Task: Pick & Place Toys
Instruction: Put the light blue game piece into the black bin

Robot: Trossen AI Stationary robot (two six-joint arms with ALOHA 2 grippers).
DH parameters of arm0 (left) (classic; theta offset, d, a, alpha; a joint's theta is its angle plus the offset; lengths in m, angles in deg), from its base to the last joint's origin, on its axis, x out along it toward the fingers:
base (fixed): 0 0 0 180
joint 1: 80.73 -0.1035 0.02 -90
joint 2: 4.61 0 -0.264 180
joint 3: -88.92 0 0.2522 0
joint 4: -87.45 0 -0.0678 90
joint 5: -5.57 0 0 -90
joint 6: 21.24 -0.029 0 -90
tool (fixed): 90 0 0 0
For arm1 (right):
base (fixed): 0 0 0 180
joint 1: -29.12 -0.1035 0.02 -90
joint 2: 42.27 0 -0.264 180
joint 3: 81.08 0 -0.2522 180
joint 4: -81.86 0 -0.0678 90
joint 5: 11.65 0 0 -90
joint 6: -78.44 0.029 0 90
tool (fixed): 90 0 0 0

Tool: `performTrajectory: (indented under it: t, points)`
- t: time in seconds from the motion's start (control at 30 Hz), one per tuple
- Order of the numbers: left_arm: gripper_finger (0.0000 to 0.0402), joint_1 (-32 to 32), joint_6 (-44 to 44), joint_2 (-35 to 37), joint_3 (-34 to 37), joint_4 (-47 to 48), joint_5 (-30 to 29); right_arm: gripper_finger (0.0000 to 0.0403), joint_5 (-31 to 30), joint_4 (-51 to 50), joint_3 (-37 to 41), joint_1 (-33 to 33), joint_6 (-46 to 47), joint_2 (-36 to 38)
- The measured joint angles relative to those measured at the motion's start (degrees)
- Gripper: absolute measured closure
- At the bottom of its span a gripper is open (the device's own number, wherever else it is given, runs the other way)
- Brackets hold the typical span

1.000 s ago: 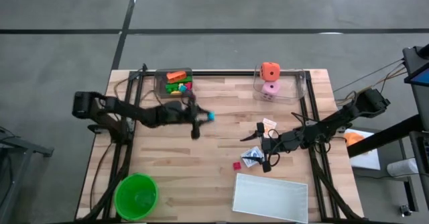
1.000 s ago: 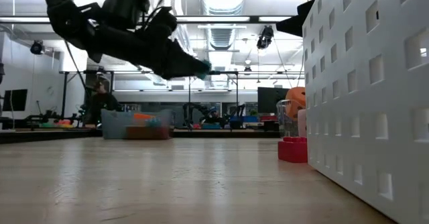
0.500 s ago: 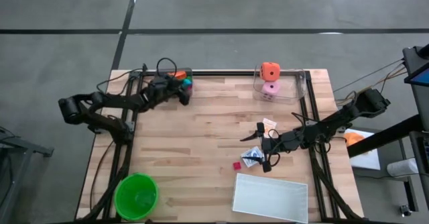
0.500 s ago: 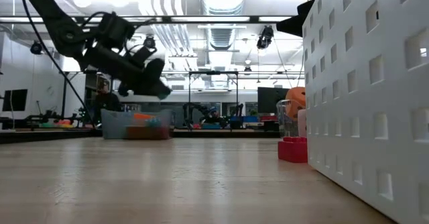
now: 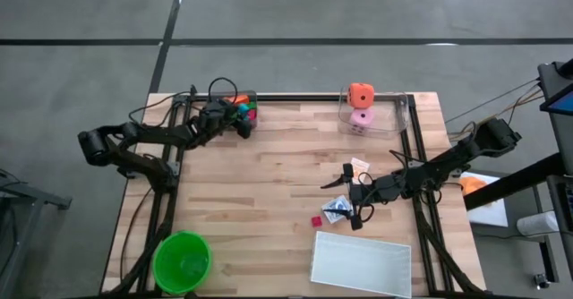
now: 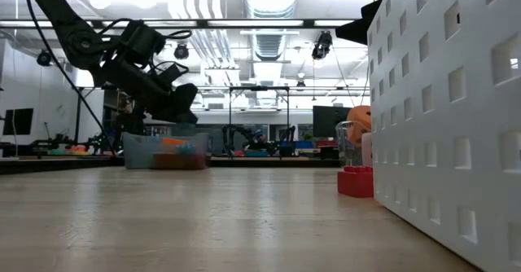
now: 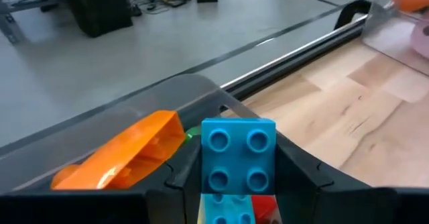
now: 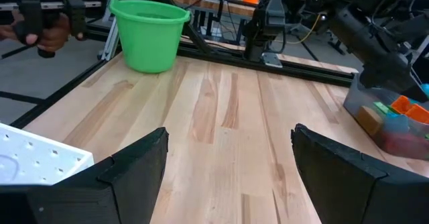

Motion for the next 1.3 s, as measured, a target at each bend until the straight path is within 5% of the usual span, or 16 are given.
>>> performTrajectory:
  t: [0.27,0.43,1.3]
  points:
    - [0.0147,0.0,3.0,0.0,0.0,0.1,-1.8,0.009,0.0,0.0,0.0,0.0,0.0,0.0]
    - [0.011,0.0,3.0,0.0,0.0,0.4,-1.8,0.009,0.0,0.0,0.0,0.0,0.0,0.0]
    - [0.01,0.5,-2.0,0.0,-0.2,0.5,-0.9,0.009,0.0,-0.5,0.0,0.0,0.0,0.0]
